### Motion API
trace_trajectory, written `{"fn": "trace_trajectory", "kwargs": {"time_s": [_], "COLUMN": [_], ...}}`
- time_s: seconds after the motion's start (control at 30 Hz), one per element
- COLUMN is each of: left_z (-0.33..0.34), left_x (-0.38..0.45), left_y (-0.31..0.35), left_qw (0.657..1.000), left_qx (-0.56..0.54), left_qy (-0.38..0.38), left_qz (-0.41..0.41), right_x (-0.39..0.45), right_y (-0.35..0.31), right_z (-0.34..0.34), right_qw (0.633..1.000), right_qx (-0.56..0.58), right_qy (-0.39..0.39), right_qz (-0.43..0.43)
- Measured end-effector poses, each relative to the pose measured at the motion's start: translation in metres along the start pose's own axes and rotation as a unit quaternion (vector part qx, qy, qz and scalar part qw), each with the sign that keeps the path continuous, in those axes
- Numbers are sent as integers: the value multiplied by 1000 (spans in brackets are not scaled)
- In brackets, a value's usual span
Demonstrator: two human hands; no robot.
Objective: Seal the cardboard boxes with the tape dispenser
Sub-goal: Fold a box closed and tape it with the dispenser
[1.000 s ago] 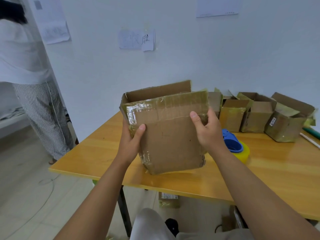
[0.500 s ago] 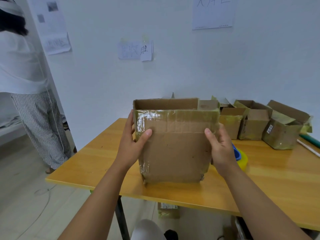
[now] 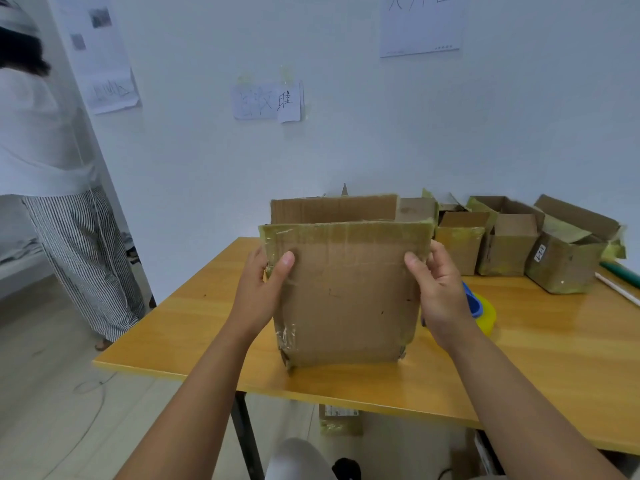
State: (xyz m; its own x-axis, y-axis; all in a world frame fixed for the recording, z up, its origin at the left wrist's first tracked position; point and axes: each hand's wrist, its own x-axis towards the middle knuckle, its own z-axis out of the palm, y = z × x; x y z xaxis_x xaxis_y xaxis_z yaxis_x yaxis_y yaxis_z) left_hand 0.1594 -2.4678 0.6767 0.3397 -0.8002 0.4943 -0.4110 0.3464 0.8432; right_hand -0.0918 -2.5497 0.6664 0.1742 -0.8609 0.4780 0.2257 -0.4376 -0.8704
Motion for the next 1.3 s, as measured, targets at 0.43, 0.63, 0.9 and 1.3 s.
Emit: {"fn": "trace_trajectory", "kwargs": {"time_s": [0.43, 0.63, 0.9, 1.3], "left_z": [-1, -35, -23, -8], "left_x": [19, 60, 60, 27], "left_y": [6, 24, 26, 5], "left_qw": [996, 977, 965, 993], "left_qx": [-23, 119, 209, 95], "left_qy": [17, -149, -151, 47], "left_qz": [-85, -98, -33, 51], "right_x": [14, 21, 16, 20], "right_y": [5, 1, 1, -8], "right_z": [5, 3, 1, 7], "right_qw": [992, 987, 987, 996], "right_qx": [-70, -77, -73, -84], "right_qy": [88, 100, 105, 17], "right_qz": [64, 99, 94, 25]}}
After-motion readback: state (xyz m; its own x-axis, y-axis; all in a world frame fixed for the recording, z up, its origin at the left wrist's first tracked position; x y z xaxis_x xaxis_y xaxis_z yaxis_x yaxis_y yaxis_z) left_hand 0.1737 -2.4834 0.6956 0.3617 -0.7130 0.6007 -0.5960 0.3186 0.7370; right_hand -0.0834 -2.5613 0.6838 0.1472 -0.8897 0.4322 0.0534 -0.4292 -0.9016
